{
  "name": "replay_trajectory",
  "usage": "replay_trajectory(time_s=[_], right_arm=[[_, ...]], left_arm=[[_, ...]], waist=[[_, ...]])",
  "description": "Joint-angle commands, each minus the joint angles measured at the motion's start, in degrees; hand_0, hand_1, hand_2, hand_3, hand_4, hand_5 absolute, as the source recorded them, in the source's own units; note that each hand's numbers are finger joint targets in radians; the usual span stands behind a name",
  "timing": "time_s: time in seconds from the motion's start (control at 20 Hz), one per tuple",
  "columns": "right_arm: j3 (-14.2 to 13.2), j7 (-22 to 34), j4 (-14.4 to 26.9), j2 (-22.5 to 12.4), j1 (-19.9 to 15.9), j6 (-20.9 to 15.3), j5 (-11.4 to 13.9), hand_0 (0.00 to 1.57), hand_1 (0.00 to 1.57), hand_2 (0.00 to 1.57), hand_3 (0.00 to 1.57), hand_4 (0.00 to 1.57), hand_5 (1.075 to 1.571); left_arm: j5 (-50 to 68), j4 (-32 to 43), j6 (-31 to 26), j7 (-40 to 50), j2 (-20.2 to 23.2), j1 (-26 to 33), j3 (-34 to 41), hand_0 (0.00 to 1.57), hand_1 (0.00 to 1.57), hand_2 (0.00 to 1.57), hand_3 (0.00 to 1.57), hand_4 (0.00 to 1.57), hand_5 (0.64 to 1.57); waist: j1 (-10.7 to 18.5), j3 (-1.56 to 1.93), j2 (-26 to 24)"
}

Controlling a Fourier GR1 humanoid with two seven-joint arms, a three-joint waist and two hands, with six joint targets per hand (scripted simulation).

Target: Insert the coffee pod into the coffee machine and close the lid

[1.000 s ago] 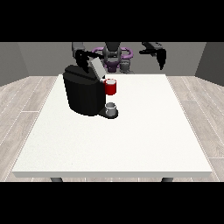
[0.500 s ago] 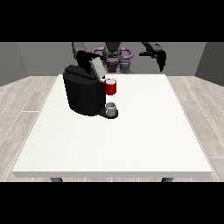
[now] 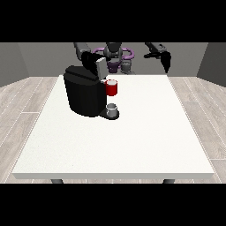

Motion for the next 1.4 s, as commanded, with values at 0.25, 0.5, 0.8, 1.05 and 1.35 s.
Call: replay_trajectory(time_s=[0.25, 0.5, 0.8, 1.05, 1.35], right_arm=[[3.90, 4.27, 1.27, 2.52, -8.14, -2.72, 5.10, 0.00, 0.00, 0.00, 0.00, 0.21, 1.571], [3.55, -1.14, 4.30, 2.18, -6.33, -3.04, 7.07, 0.00, 0.00, 0.00, 0.00, 0.14, 1.571], [1.78, -1.07, 4.03, 2.25, -7.98, 0.04, 4.49, 0.00, 0.00, 0.00, 0.00, 0.13, 1.571], [9.71, -2.39, -2.61, 7.59, -1.74, 1.22, 1.58, 0.00, 0.00, 0.00, 0.00, 0.26, 1.571], [16.85, -4.95, -8.96, 7.73, 14.93, -3.50, -7.01, 0.00, 0.00, 0.00, 0.00, 0.25, 1.571]], left_arm=[[1.19, 3.47, -0.74, -1.63, 1.40, -3.20, 0.66, 0.00, 0.00, 0.00, 0.00, 0.15, 1.571], [-0.49, -1.21, 0.09, -2.47, -0.89, -0.56, -3.17, 0.00, 0.00, 0.00, 0.00, 0.20, 1.571], [-1.11, -3.01, 1.53, -3.89, -3.92, 0.55, -5.79, 0.00, 0.00, 0.00, 0.00, 0.21, 1.571], [-2.77, 3.39, 4.43, -8.41, -5.58, 2.06, -4.97, 0.00, 0.00, 0.00, 0.00, 0.19, 1.571], [1.02, 4.47, 2.12, -5.11, -0.73, 3.84, -0.03, 0.00, 0.00, 0.00, 0.00, 0.19, 1.571]], waist=[[0.91, 0.01, 1.61], [2.59, 0.03, 0.66], [1.95, 0.04, -0.92], [-3.64, 0.02, -4.76], [-6.29, 0.03, -11.01]])
